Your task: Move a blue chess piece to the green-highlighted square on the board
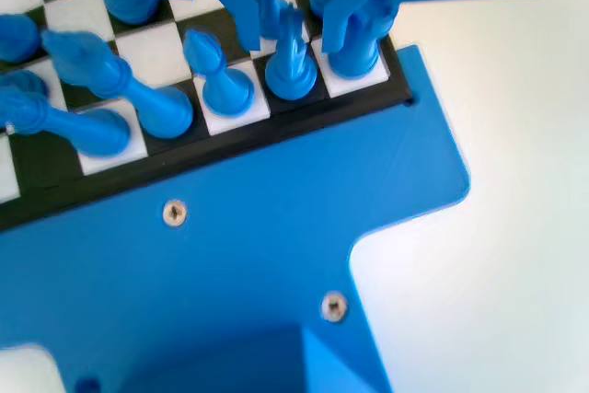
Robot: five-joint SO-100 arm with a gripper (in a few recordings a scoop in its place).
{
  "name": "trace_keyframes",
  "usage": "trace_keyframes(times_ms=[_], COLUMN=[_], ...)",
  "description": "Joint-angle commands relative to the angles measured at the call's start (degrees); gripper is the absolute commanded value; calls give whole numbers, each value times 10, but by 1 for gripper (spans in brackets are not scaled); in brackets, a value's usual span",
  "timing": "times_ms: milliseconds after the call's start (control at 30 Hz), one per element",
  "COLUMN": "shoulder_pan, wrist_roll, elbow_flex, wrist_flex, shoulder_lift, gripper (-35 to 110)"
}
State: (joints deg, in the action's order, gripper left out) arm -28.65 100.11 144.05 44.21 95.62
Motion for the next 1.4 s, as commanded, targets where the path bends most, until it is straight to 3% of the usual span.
trace_keyframes(times_ms=[0, 1033, 1367], shoulder_pan=[-4, -4, 3], wrist_roll=[9, 18, 13], elbow_flex=[4, 18, -25], wrist_flex=[-3, -24, 46], shoulder_lift=[11, 7, 15], gripper=[9, 1, 1])
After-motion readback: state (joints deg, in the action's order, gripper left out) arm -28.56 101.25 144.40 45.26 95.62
